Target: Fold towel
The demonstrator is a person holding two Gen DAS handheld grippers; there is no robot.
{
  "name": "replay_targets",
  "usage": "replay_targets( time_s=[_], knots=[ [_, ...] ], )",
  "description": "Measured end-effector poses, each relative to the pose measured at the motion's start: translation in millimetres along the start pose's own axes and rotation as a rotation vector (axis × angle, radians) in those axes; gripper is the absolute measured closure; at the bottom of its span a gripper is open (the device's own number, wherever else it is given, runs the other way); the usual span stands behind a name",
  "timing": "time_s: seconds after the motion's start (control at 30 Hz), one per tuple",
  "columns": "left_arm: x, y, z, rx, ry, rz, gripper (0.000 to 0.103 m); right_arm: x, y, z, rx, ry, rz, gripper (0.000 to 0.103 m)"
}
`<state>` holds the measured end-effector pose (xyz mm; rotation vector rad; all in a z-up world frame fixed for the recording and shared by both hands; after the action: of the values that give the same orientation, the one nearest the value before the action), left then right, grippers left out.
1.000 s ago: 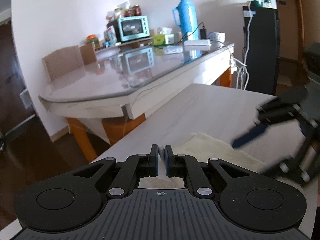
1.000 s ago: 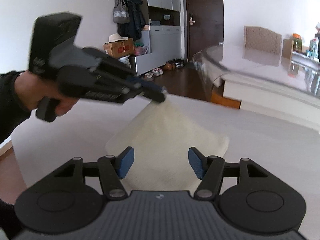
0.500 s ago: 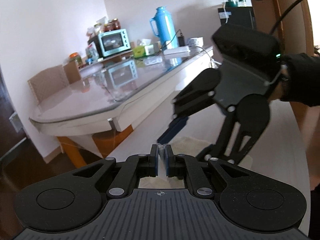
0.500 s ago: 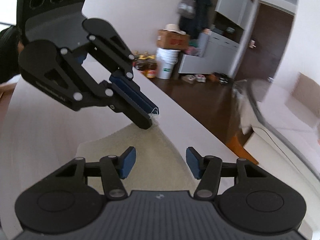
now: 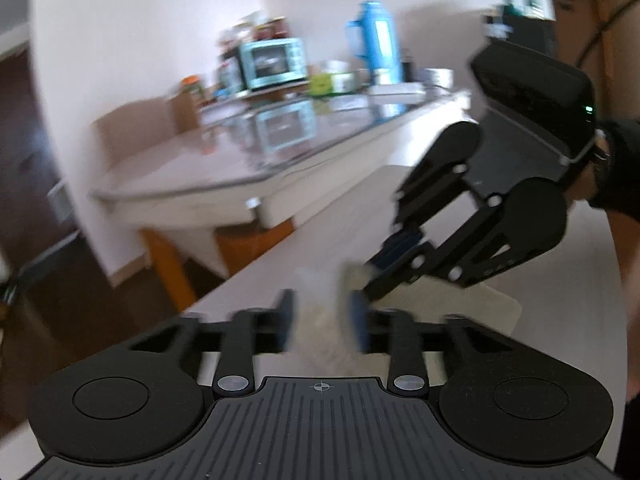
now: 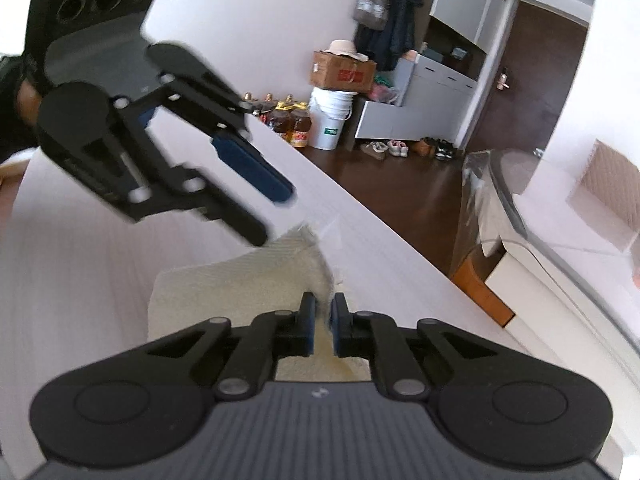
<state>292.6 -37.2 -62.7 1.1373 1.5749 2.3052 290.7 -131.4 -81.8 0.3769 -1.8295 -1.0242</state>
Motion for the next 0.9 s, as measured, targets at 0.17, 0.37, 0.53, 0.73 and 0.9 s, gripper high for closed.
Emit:
replay_targets(
  time_s=[0.17, 0.37, 0.53, 0.73, 0.9],
  knots=[
    [13.8, -25.8, -5.5, 0.074, -0.024, 0.029, 0.062, 10.9, 1.0, -4.0, -0.039, -0.015, -0.02, 0.094],
    [2.9, -37.9, -8.1, 0.117, -0.068, 0.06, 0.069, 23.0, 10.8, -7.1, -0.065, -0.02, -0.061, 0.094],
    [-3.0, -40.2, -8.6, 0.105, -0.07, 0.085, 0.076, 13.2, 15.3, -20.4, -0.097, -0.058, -0.049, 0.094],
    [-5.4, -45.6, -10.3, 0.135, -0.063, 0.096, 0.076, -17.8, 7.8, -32.3, -0.148, -0.076, 0.046, 0.094],
    [-5.4, -46.2, -7.5, 0.18, -0.053, 0.101, 0.073, -37.6, -5.1, -40.0, -0.212, -0.095, 0.109, 0.091]
  ],
)
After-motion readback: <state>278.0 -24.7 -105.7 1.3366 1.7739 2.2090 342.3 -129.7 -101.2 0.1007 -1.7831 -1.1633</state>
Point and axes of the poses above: each gripper's, at about its wrist camera, not at the fingertips, and x roughly against the way its jaws point, z to its left, y to its top, the point moved 9 cm from there along -x, roughly the way its jaws point, and after that the axes turned 2 degrees about -x, right-handed, at the moved point
